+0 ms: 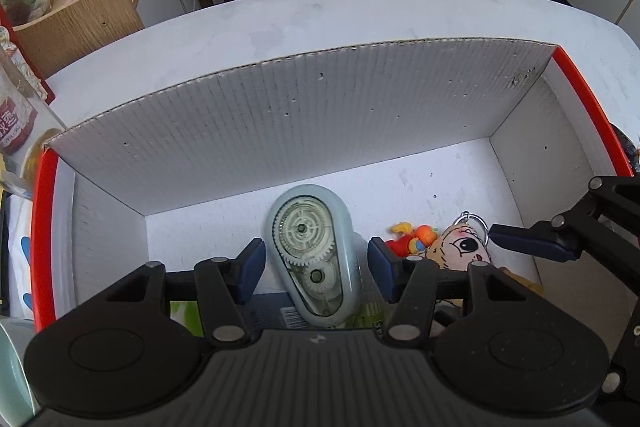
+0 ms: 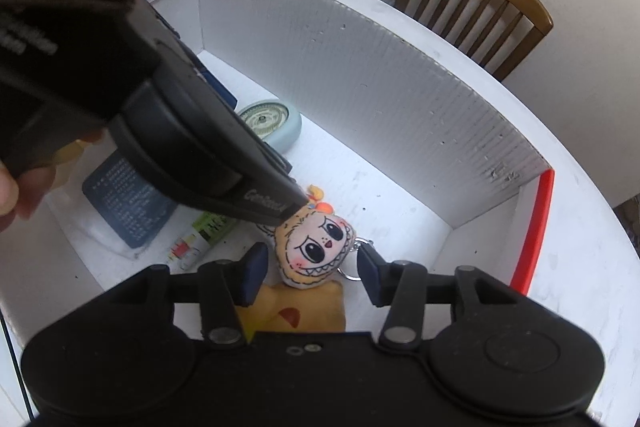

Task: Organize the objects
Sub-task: 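Open both tools to drop the correction tape and bunny plush into the box, then move both tools back over the remaining items on the table, then grasp the pink tissue packet with the left tool while the right tool grasps the bagged bread, then carry the pink packet and bagged bread with both tools over the shoebox, then open both tools to drop the pink packet and bagged bread into the box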

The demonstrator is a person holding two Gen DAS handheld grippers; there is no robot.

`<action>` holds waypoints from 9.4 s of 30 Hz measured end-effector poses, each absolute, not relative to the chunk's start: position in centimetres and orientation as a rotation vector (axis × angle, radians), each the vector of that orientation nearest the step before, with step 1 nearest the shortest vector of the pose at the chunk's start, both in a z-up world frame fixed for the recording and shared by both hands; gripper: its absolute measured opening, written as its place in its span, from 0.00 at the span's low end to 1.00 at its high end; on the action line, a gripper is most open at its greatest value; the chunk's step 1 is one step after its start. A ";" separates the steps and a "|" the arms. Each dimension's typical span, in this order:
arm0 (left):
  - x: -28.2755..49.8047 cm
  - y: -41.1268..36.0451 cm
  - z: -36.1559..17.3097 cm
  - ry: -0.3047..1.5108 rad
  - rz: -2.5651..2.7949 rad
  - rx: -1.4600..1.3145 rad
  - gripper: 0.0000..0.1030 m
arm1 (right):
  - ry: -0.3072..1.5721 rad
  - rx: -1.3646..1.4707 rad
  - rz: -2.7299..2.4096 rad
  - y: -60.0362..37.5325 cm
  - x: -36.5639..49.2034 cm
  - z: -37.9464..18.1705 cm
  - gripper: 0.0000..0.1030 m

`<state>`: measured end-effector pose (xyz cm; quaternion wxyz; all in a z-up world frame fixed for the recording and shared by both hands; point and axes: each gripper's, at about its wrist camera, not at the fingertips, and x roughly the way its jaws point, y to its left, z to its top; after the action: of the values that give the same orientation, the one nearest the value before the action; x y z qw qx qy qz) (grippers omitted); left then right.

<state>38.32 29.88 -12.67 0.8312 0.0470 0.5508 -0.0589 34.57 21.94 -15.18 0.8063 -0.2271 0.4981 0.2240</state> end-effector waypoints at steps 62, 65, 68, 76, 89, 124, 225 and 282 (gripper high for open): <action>22.0 11.6 1.4 0.850 -0.151 0.092 0.77 | 0.726 -0.117 0.483 -7.1 20.1 -1.0 1.00; 21.6 9.5 1.0 0.837 -0.166 0.102 0.78 | 0.730 -0.111 0.463 -9.4 19.3 -1.5 1.00; 21.3 7.6 0.4 0.842 -0.186 0.111 0.78 | 0.739 -0.120 0.428 -11.8 18.5 -2.2 1.00; 20.8 3.2 -2.2 0.884 -0.237 0.102 0.87 | 0.787 -0.123 0.347 -17.5 17.1 -4.6 1.00; 24.0 1.7 -7.8 0.898 -0.182 0.049 0.98 | 0.852 -0.144 0.340 -19.3 17.4 -8.7 1.00; 31.0 3.1 -16.6 0.901 -0.141 0.103 0.98 | 0.991 -0.056 0.289 -15.2 25.9 -18.3 1.00; 24.6 31.9 -0.8 0.762 -0.066 -0.004 0.31 | 0.885 -0.202 0.473 13.7 28.0 -3.4 0.68; 35.6 31.4 -9.1 1.057 -0.040 -0.010 0.59 | 0.990 -0.308 0.498 18.7 31.3 -10.6 0.78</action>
<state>35.60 31.35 -9.12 0.8633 -0.0046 0.5042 -0.0189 31.28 18.73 -10.61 0.8391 -0.1456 0.4682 0.2356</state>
